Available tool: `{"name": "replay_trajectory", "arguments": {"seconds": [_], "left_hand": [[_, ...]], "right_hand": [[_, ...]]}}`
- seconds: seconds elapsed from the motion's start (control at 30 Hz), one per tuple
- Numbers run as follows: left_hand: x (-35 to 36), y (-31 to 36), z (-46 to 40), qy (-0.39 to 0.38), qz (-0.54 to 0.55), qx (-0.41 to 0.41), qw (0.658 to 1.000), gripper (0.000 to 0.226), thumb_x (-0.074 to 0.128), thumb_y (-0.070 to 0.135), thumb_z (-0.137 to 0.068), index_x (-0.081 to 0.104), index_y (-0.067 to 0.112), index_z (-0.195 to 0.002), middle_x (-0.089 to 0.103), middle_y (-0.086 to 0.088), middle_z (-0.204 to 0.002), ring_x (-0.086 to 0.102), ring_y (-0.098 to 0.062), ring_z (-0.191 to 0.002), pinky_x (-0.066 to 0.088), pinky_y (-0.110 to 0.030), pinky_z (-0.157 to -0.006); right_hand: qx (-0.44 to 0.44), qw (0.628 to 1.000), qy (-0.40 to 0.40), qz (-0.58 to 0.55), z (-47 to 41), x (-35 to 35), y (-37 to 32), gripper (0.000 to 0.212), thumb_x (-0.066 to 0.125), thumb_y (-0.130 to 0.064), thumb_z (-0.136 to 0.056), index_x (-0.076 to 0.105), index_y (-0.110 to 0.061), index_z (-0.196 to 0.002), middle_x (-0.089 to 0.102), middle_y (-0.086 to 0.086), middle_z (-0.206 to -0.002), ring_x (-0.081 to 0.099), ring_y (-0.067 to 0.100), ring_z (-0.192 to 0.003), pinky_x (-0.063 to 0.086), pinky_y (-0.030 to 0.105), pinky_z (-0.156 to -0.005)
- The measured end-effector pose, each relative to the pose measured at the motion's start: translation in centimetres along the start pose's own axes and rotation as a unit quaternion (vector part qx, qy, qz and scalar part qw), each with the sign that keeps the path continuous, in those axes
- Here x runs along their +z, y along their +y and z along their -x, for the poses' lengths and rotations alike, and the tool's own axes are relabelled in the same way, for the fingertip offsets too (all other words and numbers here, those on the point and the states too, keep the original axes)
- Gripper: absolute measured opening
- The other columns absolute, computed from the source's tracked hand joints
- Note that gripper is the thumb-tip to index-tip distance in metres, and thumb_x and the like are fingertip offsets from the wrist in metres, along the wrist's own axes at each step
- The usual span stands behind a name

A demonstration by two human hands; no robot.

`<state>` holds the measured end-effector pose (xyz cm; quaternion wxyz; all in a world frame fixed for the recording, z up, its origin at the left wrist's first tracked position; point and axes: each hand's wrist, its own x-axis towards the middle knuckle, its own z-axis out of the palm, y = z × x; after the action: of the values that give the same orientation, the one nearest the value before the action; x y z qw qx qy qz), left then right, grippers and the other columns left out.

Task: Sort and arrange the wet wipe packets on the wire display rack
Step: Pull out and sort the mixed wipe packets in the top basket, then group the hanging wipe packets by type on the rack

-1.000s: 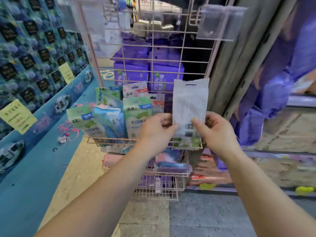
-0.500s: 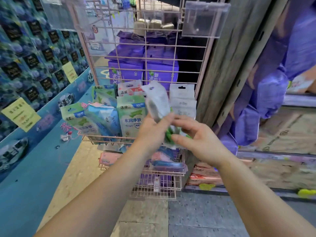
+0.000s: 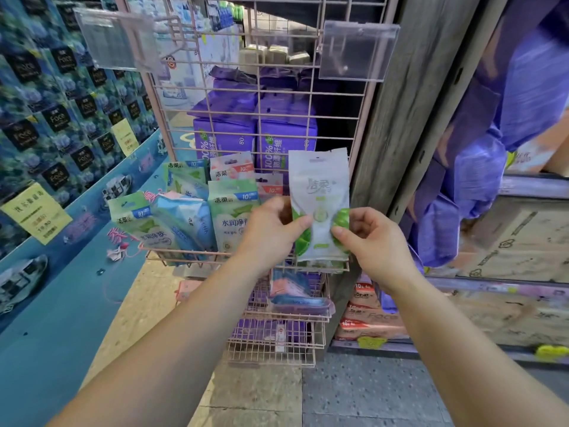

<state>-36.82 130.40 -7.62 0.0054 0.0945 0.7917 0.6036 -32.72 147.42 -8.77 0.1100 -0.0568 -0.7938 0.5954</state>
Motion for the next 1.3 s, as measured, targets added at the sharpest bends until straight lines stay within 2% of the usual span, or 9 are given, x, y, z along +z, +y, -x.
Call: {"name": "replay_trajectory", "arguments": {"seconds": [0.17, 0.27, 0.4, 0.53, 0.67, 0.87, 1.07, 1.2, 1.3], "left_hand": [[2.4, -1.4, 0.3, -0.055, -0.366, 0.030, 0.929, 0.017, 0.053, 0.025, -0.093, 0.056, 0.008, -0.092, 0.061, -0.012, -0.095, 0.061, -0.034, -0.095, 0.047, -0.037, -0.076], [2.2, -1.8, 1.4, -0.027, -0.384, 0.047, 0.922, 0.047, 0.055, 0.028, -0.092, 0.045, 0.007, -0.132, 0.054, -0.015, -0.125, 0.052, -0.033, -0.118, 0.044, -0.041, -0.096], [-0.5, -3.5, 5.3, 0.048, -0.286, 0.169, 0.942, 0.053, 0.056, 0.027, -0.091, 0.044, 0.009, -0.139, 0.051, -0.008, -0.138, 0.041, -0.016, -0.128, 0.026, -0.021, -0.107], [-5.1, -9.1, 8.1, -0.007, -0.298, 0.157, 0.942, 0.031, 0.054, 0.030, -0.087, 0.067, 0.013, -0.109, 0.069, -0.001, -0.105, 0.058, -0.015, -0.102, 0.042, -0.025, -0.091], [-9.8, -14.5, 7.5, 0.009, -0.290, -0.005, 0.957, 0.025, 0.062, 0.026, -0.087, 0.067, 0.017, -0.111, 0.067, -0.003, -0.110, 0.058, -0.021, -0.105, 0.045, -0.030, -0.091], [-14.5, -18.1, 4.2, 0.019, -0.285, -0.166, 0.944, 0.051, 0.064, 0.024, -0.085, 0.051, 0.023, -0.134, 0.037, -0.012, -0.146, 0.034, -0.026, -0.137, 0.029, -0.033, -0.111], [-15.6, -18.2, 1.7, -0.023, -0.017, -0.301, 0.953, 0.050, 0.054, 0.008, -0.094, 0.039, 0.013, -0.141, 0.053, -0.006, -0.124, 0.051, -0.019, -0.101, 0.042, -0.027, -0.078], [-15.7, -18.3, 1.2, 0.057, 0.104, -0.303, 0.946, 0.033, 0.051, -0.001, -0.093, 0.052, 0.004, -0.127, 0.063, -0.008, -0.107, 0.057, -0.016, -0.080, 0.048, -0.017, -0.051], [-16.4, -17.8, 1.7, 0.094, 0.232, -0.283, 0.926, 0.030, 0.041, 0.002, -0.098, 0.052, 0.019, -0.120, 0.064, 0.007, -0.101, 0.061, -0.014, -0.101, 0.050, -0.022, -0.072]], "right_hand": [[0.031, 0.935, 0.008, 0.354, -0.4, -0.5, 2.8, 0.049, 0.060, -0.056, -0.070, 0.065, -0.029, -0.110, 0.067, 0.002, -0.104, 0.062, 0.026, -0.097, 0.053, 0.043, -0.082], [0.023, 0.952, 0.058, 0.299, -0.1, -0.2, 2.4, 0.064, 0.055, -0.065, -0.062, 0.057, -0.032, -0.116, 0.064, 0.000, -0.105, 0.061, 0.024, -0.098, 0.054, 0.045, -0.082], [-0.065, 0.971, 0.187, 0.131, 2.1, 1.8, 0.2, 0.017, 0.066, -0.032, -0.079, 0.055, -0.029, -0.091, 0.062, -0.002, -0.086, 0.059, 0.012, -0.079, 0.053, 0.036, -0.076], [-0.078, 0.995, 0.016, 0.068, 5.2, 6.8, 0.7, 0.024, 0.067, -0.008, -0.082, 0.056, -0.025, -0.070, 0.055, -0.008, -0.057, 0.048, 0.004, -0.054, 0.039, 0.015, -0.054], [-0.017, 0.966, -0.202, 0.159, 6.6, 11.6, 3.7, 0.023, 0.069, -0.015, -0.083, 0.060, -0.032, -0.071, 0.060, -0.009, -0.067, 0.054, 0.002, -0.062, 0.045, 0.018, -0.064], [0.071, 0.958, -0.217, 0.171, 5.9, 15.5, 5.1, 0.014, 0.066, -0.022, -0.086, 0.064, -0.034, -0.079, 0.069, -0.006, -0.079, 0.065, 0.013, -0.077, 0.056, 0.031, -0.075], [0.124, 0.958, -0.204, 0.160, 5.7, 16.6, 5.5, 0.010, 0.064, -0.021, -0.088, 0.064, -0.031, -0.083, 0.066, -0.009, -0.078, 0.057, 0.005, -0.067, 0.043, 0.015, -0.059], [0.141, 0.959, -0.192, 0.151, 6.2, 16.8, 6.3, 0.010, 0.064, -0.020, -0.088, 0.064, -0.028, -0.083, 0.063, -0.010, -0.073, 0.054, 0.002, -0.061, 0.042, 0.010, -0.055], [0.144, 0.960, -0.187, 0.150, 6.6, 17.2, 6.5, 0.011, 0.064, -0.020, -0.088, 0.064, -0.030, -0.083, 0.063, -0.012, -0.074, 0.056, 0.003, -0.064, 0.045, 0.013, -0.057]]}}
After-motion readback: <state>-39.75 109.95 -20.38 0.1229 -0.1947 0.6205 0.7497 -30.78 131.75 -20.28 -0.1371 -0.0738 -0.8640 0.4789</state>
